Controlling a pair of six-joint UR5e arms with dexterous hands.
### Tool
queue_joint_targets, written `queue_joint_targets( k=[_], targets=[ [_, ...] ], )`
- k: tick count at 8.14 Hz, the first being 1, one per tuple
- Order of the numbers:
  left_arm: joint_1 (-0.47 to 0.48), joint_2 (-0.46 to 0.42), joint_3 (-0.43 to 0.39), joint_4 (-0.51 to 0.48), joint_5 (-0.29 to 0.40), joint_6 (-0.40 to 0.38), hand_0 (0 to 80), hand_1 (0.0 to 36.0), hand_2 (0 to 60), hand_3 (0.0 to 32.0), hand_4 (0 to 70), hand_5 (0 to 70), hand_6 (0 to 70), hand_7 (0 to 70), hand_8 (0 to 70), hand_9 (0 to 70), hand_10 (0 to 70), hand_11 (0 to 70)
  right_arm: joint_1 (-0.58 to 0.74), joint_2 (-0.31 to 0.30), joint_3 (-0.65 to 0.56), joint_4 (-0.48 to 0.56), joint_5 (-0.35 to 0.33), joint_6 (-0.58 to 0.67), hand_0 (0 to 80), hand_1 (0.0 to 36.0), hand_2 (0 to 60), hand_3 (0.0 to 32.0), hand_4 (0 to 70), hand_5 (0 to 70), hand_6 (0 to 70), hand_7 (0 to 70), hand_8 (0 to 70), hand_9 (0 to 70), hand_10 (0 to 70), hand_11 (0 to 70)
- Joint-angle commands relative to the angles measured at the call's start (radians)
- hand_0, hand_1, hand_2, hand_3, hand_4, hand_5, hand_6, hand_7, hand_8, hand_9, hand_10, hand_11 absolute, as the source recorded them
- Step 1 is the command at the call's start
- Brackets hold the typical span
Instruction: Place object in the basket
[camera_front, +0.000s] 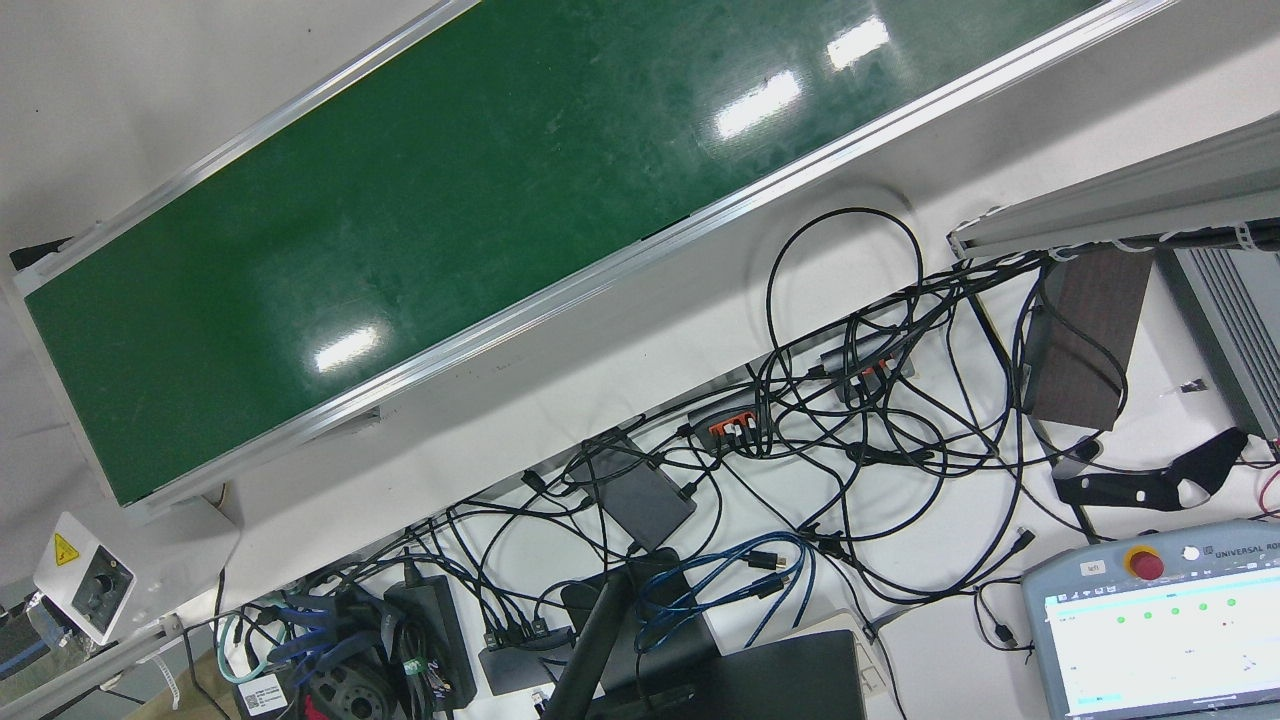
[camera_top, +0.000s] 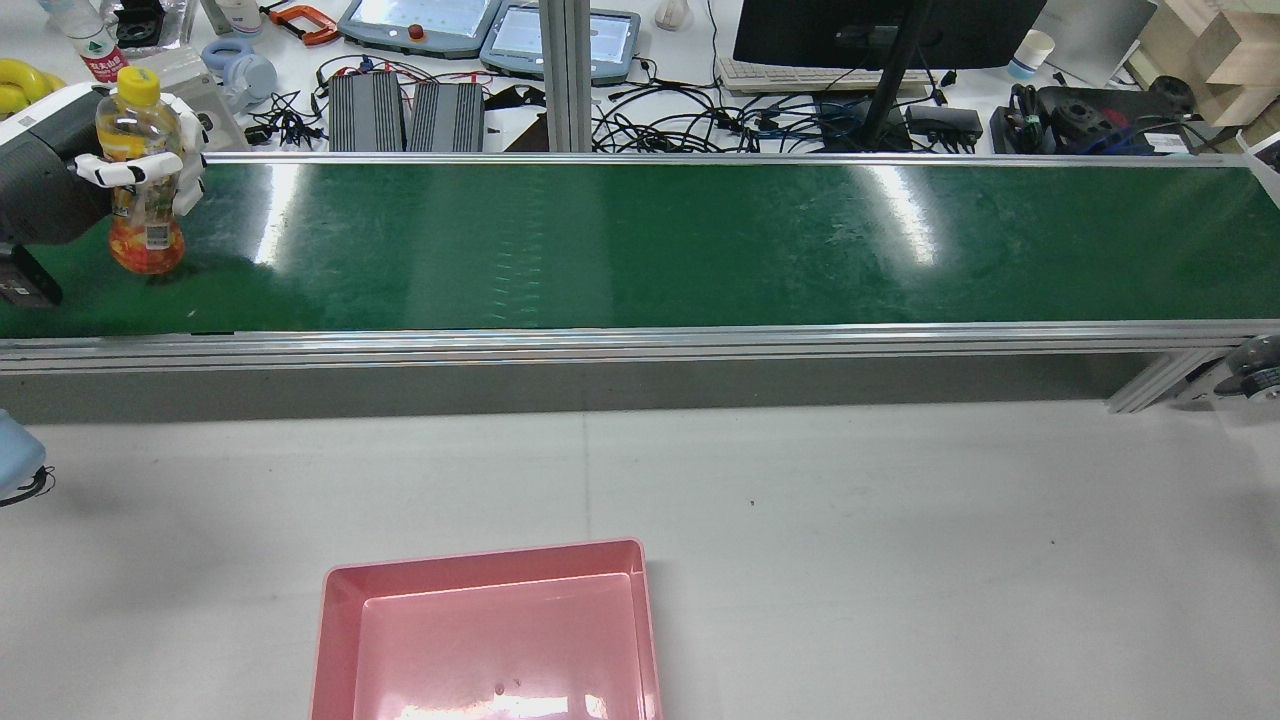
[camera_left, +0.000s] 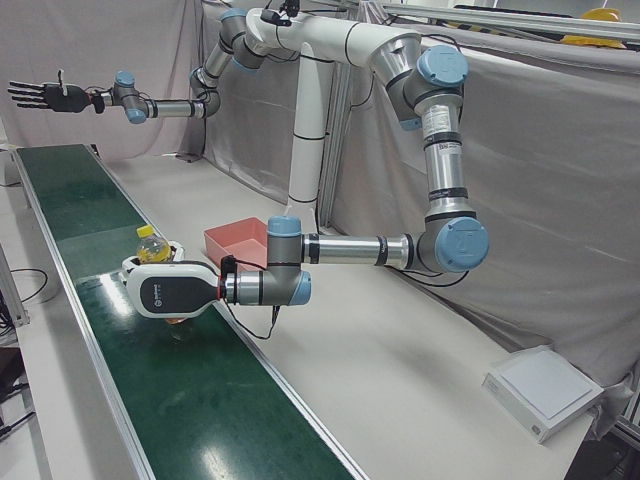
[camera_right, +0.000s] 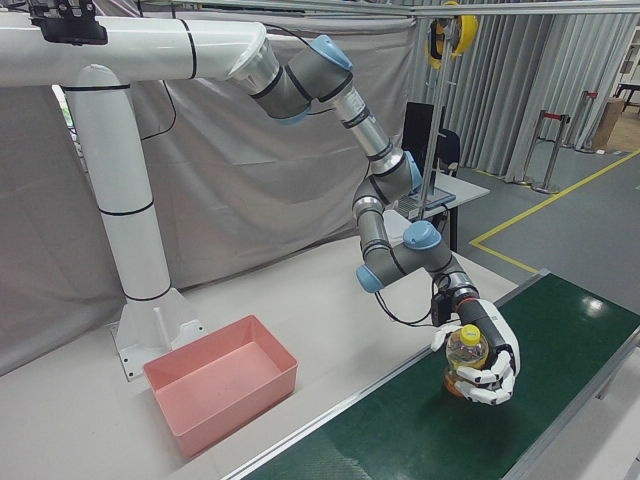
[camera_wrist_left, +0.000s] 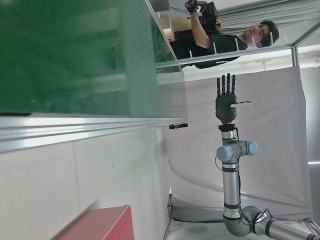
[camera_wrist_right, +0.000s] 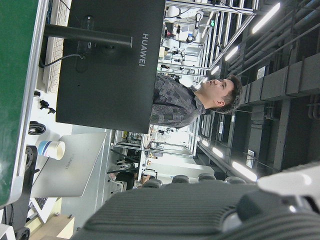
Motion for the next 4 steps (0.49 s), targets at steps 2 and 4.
queue_joint_targets(
  k=[2, 4],
  targets=[
    [0.048, 0.002, -0.122, 0.057, 0.001, -0.004, 46.4, 9.7, 60.0, 0.0, 70.0, 70.0, 70.0, 70.0, 70.0, 70.0, 70.0, 70.0, 0.0, 0.0, 0.0, 0.0, 0.001, 0.001, 0.0, 0.0, 0.0, 0.0, 0.0, 0.0, 0.0, 0.0, 0.0, 0.0, 0.0, 0.0],
    [0.187, 0.001, -0.206, 0.104, -0.001, 0.014, 45.2, 6.7, 60.0, 0.0, 70.0, 70.0, 70.0, 70.0, 70.0, 70.0, 70.0, 70.0, 0.0, 0.0, 0.0, 0.0, 0.001, 0.0, 0.0, 0.0, 0.0, 0.0, 0.0, 0.0, 0.0, 0.0, 0.0, 0.0, 0.0, 0.0]
  ],
)
